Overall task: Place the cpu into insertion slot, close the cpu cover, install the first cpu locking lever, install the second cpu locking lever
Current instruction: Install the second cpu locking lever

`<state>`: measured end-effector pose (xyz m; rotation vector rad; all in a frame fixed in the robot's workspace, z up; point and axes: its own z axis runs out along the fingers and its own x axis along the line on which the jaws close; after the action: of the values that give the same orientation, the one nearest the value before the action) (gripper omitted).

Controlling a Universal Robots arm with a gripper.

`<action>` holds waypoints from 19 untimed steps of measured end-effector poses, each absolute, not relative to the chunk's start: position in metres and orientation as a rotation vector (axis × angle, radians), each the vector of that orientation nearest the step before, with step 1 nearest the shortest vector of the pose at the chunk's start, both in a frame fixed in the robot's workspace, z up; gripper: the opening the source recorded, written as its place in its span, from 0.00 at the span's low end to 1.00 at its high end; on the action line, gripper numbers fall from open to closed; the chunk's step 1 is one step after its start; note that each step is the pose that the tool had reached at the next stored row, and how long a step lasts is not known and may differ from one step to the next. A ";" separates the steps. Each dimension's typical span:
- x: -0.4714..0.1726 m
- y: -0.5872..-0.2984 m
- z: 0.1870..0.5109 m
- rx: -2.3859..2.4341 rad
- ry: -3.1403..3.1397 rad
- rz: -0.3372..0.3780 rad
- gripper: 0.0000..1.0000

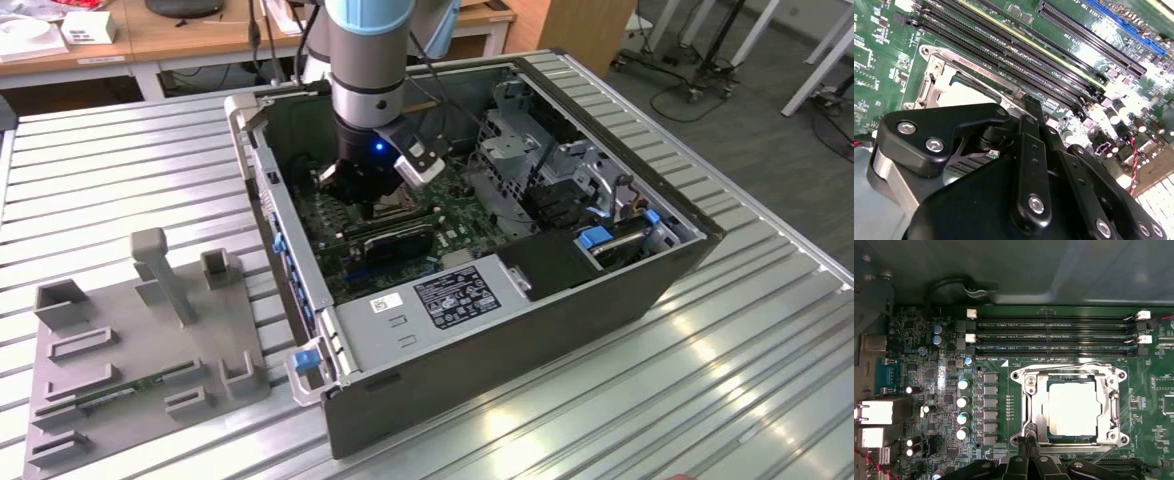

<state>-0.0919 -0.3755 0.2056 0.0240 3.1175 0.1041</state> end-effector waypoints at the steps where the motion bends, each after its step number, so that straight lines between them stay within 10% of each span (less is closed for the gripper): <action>1: -0.092 -0.375 0.208 0.024 3.118 0.104 0.11; 19: -0.091 -0.375 0.265 0.027 3.118 0.104 0.11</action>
<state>-0.0912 -0.3753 0.2647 0.0267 3.1176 0.1036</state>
